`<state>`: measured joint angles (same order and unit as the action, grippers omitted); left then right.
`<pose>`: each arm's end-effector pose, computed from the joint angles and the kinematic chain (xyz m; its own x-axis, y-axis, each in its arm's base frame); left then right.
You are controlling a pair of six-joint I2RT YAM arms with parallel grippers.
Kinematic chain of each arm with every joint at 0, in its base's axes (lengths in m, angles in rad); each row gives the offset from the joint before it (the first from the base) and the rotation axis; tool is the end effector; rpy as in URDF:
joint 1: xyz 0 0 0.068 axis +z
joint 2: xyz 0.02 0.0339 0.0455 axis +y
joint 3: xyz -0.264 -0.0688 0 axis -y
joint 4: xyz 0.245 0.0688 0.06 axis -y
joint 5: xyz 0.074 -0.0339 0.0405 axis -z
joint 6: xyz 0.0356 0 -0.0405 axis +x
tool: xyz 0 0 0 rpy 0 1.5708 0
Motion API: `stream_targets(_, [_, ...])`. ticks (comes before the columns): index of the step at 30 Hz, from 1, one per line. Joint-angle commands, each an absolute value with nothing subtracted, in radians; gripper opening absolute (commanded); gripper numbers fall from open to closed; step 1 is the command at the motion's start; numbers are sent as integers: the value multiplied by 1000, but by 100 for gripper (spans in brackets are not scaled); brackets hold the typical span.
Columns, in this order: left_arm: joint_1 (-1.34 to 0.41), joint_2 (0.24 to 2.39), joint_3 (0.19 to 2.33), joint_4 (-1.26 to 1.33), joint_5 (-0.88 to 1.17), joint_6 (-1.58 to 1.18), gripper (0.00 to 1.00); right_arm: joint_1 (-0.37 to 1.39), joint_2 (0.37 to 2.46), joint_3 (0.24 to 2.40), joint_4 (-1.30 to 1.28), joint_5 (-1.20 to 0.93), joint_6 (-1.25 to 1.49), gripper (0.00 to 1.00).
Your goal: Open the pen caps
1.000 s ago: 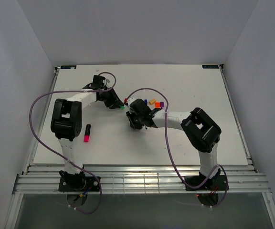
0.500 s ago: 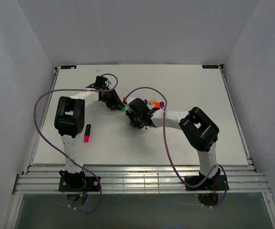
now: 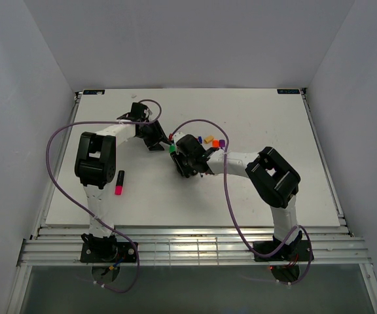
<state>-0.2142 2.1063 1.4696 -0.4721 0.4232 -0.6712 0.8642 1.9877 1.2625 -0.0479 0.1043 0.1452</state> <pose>0.4218 -0.1067 0.1478 -0.9167 -0.3809 -0.1204 -0.2522 0.7855 -0.5651 0.2809 0.3234 0.1609 -0.5511 -0.4239 -0.7187 -0.6350 0.7719 0.0316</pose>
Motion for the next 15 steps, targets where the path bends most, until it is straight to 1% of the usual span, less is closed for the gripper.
stream_targets(1, [-216, 2054, 1512, -492, 399, -652, 55, 864, 1988, 1276, -55, 104, 121, 42])
stream_targets(6, [-216, 1979, 1537, -534, 351, -640, 55, 864, 1921, 1255, -34, 80, 103, 46])
stream_targets(10, [-206, 1875, 1517, -590, 285, -620, 57, 864, 1856, 1241, -23, 60, 91, 52])
stream_targets(11, [-193, 1824, 1503, -598, 278, -620, 57, 865, 1835, 1239, -23, 58, 86, 54])
stream_targets(12, [-157, 1739, 1421, -607, 258, -624, 58, 864, 1803, 1239, -31, 49, 72, 58])
stream_targets(13, [-156, 1738, 1420, -607, 258, -624, 58, 864, 1802, 1239, -31, 49, 72, 58])
stream_targets(15, [-141, 1652, 1358, -621, 224, -637, 59, 864, 1784, 1244, -40, 48, 66, 61])
